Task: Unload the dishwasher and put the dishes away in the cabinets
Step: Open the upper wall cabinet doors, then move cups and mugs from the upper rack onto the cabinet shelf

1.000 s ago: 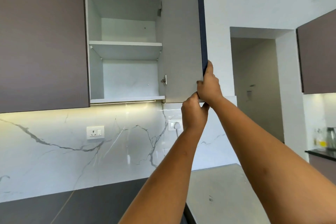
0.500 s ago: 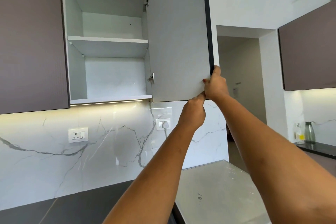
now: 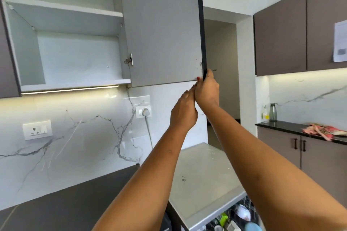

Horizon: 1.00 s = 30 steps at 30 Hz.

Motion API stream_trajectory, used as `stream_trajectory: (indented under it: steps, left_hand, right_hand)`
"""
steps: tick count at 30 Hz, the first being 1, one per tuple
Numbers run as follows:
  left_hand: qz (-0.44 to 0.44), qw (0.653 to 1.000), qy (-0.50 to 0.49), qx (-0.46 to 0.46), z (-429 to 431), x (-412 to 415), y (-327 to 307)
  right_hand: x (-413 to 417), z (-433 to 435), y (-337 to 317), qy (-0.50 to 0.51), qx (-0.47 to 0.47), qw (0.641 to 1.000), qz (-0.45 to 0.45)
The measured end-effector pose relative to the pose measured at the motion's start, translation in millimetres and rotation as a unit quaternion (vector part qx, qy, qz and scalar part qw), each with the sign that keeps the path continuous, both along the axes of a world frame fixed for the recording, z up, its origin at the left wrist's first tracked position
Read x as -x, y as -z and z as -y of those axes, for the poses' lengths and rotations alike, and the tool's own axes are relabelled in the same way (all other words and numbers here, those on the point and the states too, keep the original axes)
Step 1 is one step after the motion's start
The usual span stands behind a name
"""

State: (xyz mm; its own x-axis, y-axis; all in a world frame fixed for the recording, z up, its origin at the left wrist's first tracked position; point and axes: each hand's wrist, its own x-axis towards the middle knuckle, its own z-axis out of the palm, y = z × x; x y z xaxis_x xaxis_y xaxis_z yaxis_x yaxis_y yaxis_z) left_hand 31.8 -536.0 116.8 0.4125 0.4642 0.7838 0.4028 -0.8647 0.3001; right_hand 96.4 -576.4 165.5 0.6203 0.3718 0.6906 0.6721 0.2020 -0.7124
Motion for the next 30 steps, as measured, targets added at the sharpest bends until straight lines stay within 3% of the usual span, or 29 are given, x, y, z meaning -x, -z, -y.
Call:
stream_trajectory:
  steps: [6,15,22,30]
  left_hand:
    - [-0.031,0.998,0.058,-0.004,-26.4,-9.1,42.0]
    - [-0.146,0.974,0.116,0.125,-46.0,-18.8,168.6]
    - [-0.235,0.927,0.182,0.231,-34.7,-33.0,260.6]
    - [-0.325,0.855,0.167,0.368,-46.2,-69.0,373.4]
  right_hand:
    - [-10.6,-17.2,54.2,0.039,0.04,0.998,-0.031]
    - [-38.6,-12.6,200.9,0.111,0.196,0.969,-0.106]
    - [-66.0,15.5,321.0,0.136,0.299,0.928,-0.176]
    - [-123.6,21.7,437.5,0.155,0.411,0.869,-0.23]
